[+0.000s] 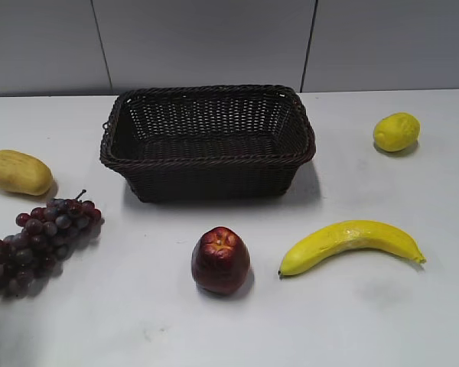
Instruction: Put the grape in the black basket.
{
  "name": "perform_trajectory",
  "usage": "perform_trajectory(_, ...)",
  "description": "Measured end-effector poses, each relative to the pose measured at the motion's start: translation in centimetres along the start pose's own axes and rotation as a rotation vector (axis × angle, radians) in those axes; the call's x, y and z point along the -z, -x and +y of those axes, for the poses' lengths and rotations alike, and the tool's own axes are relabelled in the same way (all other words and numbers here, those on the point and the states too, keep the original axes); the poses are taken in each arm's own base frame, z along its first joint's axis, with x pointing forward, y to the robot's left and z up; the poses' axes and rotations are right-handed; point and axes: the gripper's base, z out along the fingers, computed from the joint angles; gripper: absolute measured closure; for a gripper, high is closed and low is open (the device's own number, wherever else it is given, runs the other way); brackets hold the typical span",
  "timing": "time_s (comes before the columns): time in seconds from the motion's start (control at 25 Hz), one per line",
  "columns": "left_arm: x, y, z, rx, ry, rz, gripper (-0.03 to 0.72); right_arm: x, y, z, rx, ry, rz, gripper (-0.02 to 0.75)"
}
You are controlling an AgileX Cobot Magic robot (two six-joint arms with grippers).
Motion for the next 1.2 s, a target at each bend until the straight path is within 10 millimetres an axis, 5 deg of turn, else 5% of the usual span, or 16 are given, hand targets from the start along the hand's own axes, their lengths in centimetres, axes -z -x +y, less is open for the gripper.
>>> perform_trajectory(0.4,-8.6,4.2,-2.7,-0.172,-0.082,0.213,0.017,0.0,0.0,0.0,0.0,0.0,0.0,0.148)
perform_trajectory(0.8,-16.2,5.1,-2.2,-0.209,-0.076,0.38,0.042,0.0,0.0,0.0,0.0,0.0,0.0,0.148)
perform_trajectory(0.92,-17.0,4.9,-2.1,-0.217,-0.074,0.404,0.147,0.0,0.0,0.0,0.0,0.0,0.0,0.148)
perform_trajectory(1.04,-17.1,5.2,-2.1,-0.221,-0.076,0.408,0.399,0.0,0.0,0.0,0.0,0.0,0.0,0.148)
perform_trajectory(1.2,-16.8,5.9,-2.3,-0.223,-0.085,0.419,0.406,0.0,0.0,0.0,0.0,0.0,0.0,0.148)
